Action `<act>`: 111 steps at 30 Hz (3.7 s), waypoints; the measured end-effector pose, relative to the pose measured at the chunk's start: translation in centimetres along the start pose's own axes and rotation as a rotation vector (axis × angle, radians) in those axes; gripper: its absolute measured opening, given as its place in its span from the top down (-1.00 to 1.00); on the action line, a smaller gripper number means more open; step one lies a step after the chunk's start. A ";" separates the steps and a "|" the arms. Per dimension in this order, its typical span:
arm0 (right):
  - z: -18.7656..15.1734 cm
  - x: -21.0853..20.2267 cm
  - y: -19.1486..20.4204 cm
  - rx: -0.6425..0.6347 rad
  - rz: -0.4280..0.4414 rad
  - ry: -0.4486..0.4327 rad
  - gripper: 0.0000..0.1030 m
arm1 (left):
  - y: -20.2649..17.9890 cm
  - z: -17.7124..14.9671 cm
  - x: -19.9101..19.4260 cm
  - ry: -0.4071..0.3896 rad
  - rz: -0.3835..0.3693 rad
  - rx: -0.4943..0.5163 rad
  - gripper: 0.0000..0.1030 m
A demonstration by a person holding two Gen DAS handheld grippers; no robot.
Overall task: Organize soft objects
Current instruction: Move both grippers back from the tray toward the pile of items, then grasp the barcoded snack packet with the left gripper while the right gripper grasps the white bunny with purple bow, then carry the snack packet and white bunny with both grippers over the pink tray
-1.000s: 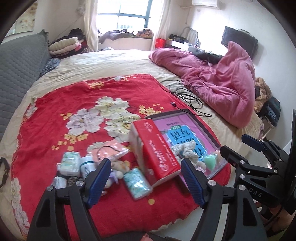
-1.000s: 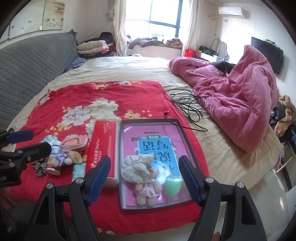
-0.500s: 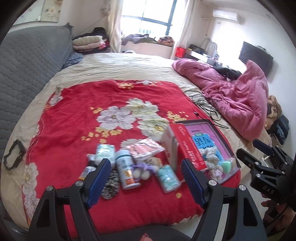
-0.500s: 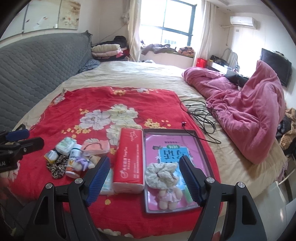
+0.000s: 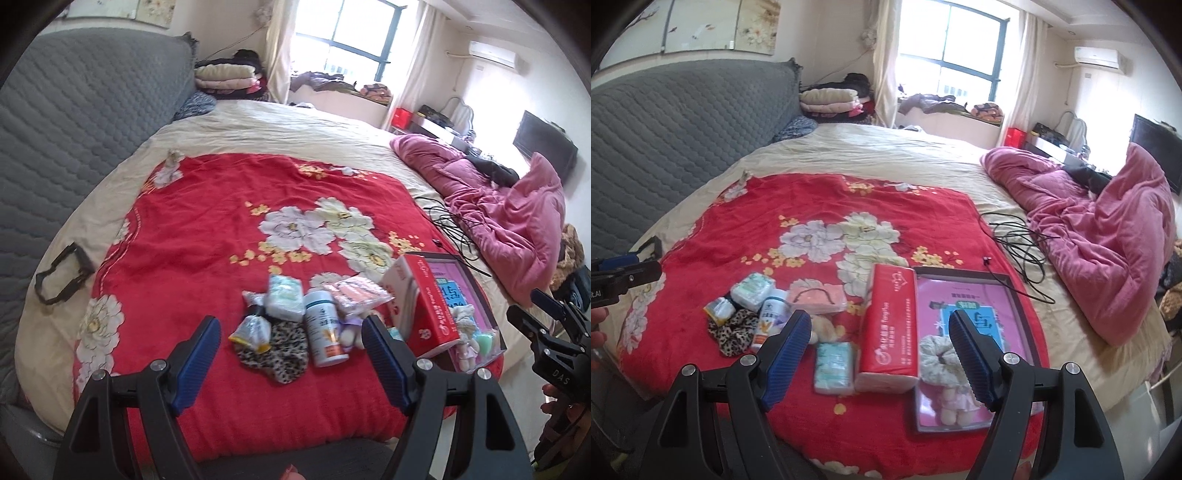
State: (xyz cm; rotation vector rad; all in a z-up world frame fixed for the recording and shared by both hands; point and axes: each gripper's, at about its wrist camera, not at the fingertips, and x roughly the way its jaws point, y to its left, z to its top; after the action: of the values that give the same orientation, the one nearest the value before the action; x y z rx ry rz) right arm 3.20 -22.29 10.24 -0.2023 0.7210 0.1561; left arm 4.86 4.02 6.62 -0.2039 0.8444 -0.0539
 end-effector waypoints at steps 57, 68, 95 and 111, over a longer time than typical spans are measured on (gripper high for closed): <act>-6.2 20.5 13.0 -0.570 0.012 0.218 -0.46 | 6.7 -1.8 20.8 0.363 0.003 -0.111 -0.43; -4.7 21.1 11.4 -0.412 0.146 0.255 0.16 | 6.1 -0.9 21.7 0.357 -0.042 -0.099 0.23; -3.3 15.3 5.6 -0.010 0.416 0.299 0.44 | 7.8 -0.4 14.8 0.282 -0.094 -0.132 0.32; -1.1 9.7 3.3 0.055 0.392 0.159 0.44 | 1.5 0.1 8.4 0.184 -0.116 -0.012 0.33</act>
State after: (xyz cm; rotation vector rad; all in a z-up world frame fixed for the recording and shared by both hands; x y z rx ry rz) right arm 8.98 -18.61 2.59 -0.0187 0.9179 0.4974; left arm 10.44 4.42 0.16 -0.2623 1.0158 -0.1780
